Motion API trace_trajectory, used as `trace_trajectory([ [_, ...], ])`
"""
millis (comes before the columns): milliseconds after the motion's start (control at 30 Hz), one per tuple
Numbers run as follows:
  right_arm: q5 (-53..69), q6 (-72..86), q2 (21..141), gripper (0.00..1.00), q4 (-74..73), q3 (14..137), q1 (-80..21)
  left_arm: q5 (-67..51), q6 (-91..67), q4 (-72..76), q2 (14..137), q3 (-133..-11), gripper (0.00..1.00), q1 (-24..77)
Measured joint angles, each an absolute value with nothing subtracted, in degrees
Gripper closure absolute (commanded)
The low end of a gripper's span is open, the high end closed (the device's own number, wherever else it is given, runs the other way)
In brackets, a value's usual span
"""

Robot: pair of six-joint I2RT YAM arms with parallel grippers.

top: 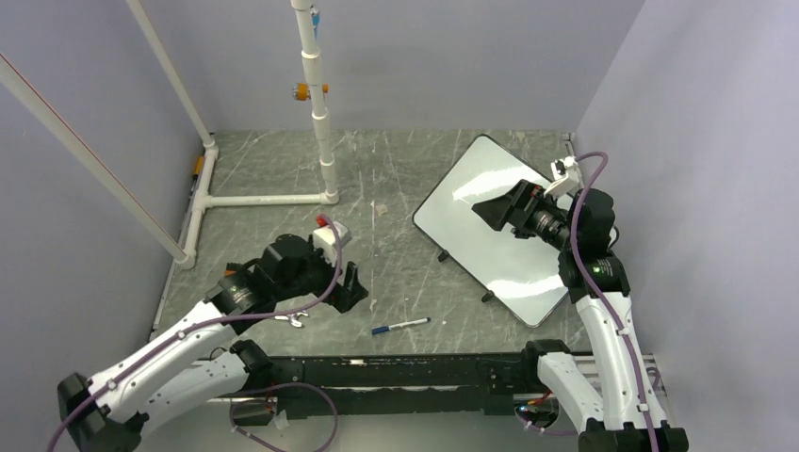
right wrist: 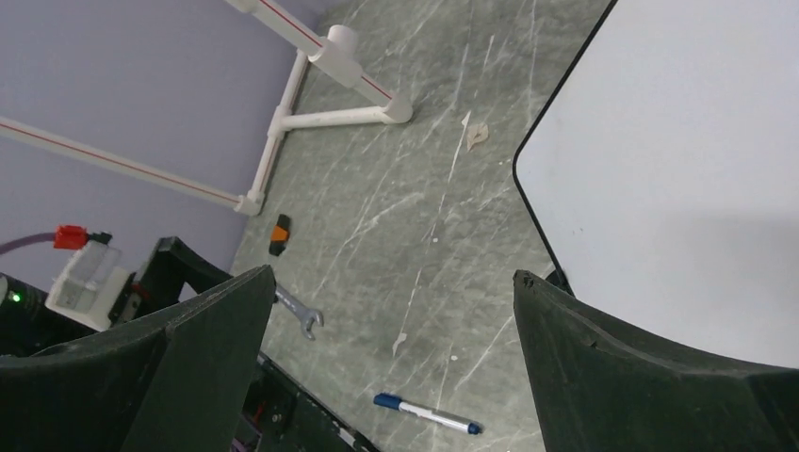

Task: Write a sentence on the whiteboard
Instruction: Open the whiteboard marker at the center of the board.

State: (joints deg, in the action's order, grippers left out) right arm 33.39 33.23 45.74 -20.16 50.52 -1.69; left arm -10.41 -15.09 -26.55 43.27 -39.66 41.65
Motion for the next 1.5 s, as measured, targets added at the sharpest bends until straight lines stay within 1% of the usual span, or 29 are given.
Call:
trace_trajectory([
  [233, 33.5, 31.9, 45.5, 0.00, -24.0, 52.2, -1.7, -2.4, -17.4, -26.0, 50.6, -39.6, 0.20, 54.8],
  [367, 33.7, 31.0, 45.8, 0.00, -26.4, 53.5, -1.7, 1.3, -18.6, -26.0, 52.9, -39.5, 0.24, 59.6],
  [467, 34.5, 30.3, 46.1, 0.00, -27.7, 53.6, -1.7, 4.5, -19.2, -26.0, 54.9, -39.4, 0.28, 62.9],
  [567, 35.4, 29.9, 46.9, 0.00, -29.1, 53.7, -1.7, 7.5, -19.0, -25.5, 57.0, -38.6, 0.28, 65.7],
  [733, 34.8, 28.1, 49.5, 0.00, -34.2, 56.3, -1.7, 9.3, -17.6, -23.9, 60.3, -37.1, 0.28, 66.8],
  [867, 30.4, 25.6, 52.4, 0.00, -39.6, 62.3, -1.7, 9.9, -16.4, -21.5, 63.4, -36.1, 0.27, 66.9],
  [1000, 26.8, 24.4, 55.7, 0.00, -41.1, 67.1, -1.7, 10.1, -15.1, -19.2, 66.6, -35.6, 0.27, 66.9],
  [1167, 24.2, 24.0, 59.9, 0.00, -42.3, 69.8, -1.7, 10.1, -13.1, -16.7, 70.2, -35.6, 0.26, 67.0],
  [1333, 23.7, 23.9, 63.8, 0.00, -43.9, 71.5, -1.7, 7.0, -11.4, -13.9, 73.3, -35.5, 0.27, 67.0],
  [1500, 20.8, 23.4, 65.9, 0.00, -45.9, 74.1, -1.7, 4.7, -10.2, -11.3, 75.4, -35.3, 0.30, 67.2],
])
